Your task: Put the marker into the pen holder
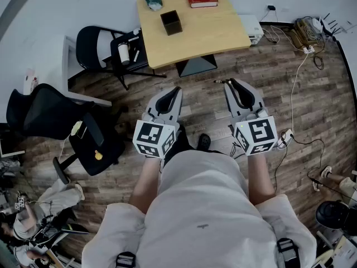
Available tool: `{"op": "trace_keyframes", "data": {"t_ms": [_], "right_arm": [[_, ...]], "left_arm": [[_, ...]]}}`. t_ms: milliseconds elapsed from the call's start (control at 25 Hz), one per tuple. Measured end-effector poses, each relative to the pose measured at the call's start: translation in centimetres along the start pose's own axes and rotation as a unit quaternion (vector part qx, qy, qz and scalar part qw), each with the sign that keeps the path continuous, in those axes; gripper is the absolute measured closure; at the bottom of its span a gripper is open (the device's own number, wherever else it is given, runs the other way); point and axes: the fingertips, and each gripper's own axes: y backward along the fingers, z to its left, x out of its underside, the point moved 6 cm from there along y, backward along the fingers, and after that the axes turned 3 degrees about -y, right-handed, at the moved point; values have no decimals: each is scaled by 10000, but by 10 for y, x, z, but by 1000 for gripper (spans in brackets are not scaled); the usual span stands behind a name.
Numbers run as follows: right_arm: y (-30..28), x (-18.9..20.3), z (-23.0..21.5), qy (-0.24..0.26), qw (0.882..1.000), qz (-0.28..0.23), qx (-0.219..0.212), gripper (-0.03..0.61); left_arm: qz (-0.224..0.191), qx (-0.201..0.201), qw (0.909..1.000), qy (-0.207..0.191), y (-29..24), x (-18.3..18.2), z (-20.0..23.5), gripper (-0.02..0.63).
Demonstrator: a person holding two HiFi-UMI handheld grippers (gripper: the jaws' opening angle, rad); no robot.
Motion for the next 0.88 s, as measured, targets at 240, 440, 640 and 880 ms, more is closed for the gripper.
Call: {"op": "trace_keyframes", "data": {"t_ms": [240,440,640,880], "right_arm": [[19,1,-4,52,10000,4,-1,523],[29,3,-4,101,9999,-7,-75,523],[35,5,-4,102,9998,-38,-185,522],[34,6,-9,-20,9998,6,-184,522]], "left_arm": [[12,-25,10000,-12,7,-1,-17,604],[-24,-115,9999,-13,12,-1,-26,604],[-20,-202,9998,-4,16,1,-33,604],[46,-320,9995,-25,16,2,-31,604]]}}
